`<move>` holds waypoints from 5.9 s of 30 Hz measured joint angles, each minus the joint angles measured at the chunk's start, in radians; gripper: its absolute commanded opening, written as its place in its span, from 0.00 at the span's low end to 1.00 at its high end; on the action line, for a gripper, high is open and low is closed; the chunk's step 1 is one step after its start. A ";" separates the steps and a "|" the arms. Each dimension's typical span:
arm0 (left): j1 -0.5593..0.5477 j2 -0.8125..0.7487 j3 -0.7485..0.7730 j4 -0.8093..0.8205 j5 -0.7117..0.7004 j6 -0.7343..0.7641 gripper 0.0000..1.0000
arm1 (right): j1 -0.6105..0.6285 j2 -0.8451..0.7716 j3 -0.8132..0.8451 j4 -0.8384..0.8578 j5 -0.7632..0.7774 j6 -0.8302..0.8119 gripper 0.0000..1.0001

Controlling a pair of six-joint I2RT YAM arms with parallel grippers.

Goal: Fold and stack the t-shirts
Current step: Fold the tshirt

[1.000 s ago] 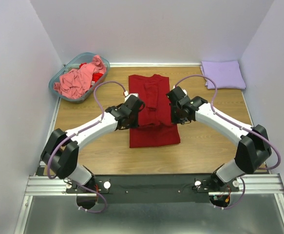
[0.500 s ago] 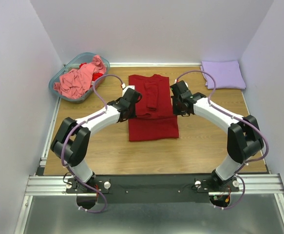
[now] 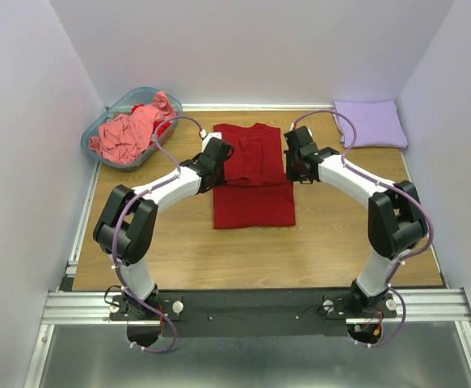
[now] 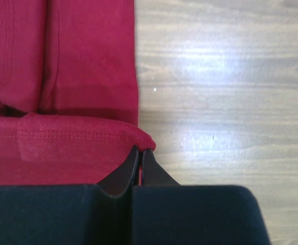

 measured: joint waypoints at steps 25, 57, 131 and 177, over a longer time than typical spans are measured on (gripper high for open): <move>0.016 0.100 0.021 0.044 -0.035 -0.024 0.53 | -0.021 0.101 0.031 0.082 -0.013 -0.034 0.39; -0.269 0.085 -0.062 0.031 0.032 -0.083 0.24 | 0.049 0.134 -0.169 0.462 -0.380 0.093 0.09; -0.034 -0.820 -0.584 0.037 0.227 -0.183 0.42 | 0.158 0.066 -0.665 1.094 -1.196 0.448 0.23; -0.082 -0.655 -0.595 -0.056 0.201 -0.203 0.68 | 0.185 -0.396 -0.586 -0.030 -0.273 0.278 0.53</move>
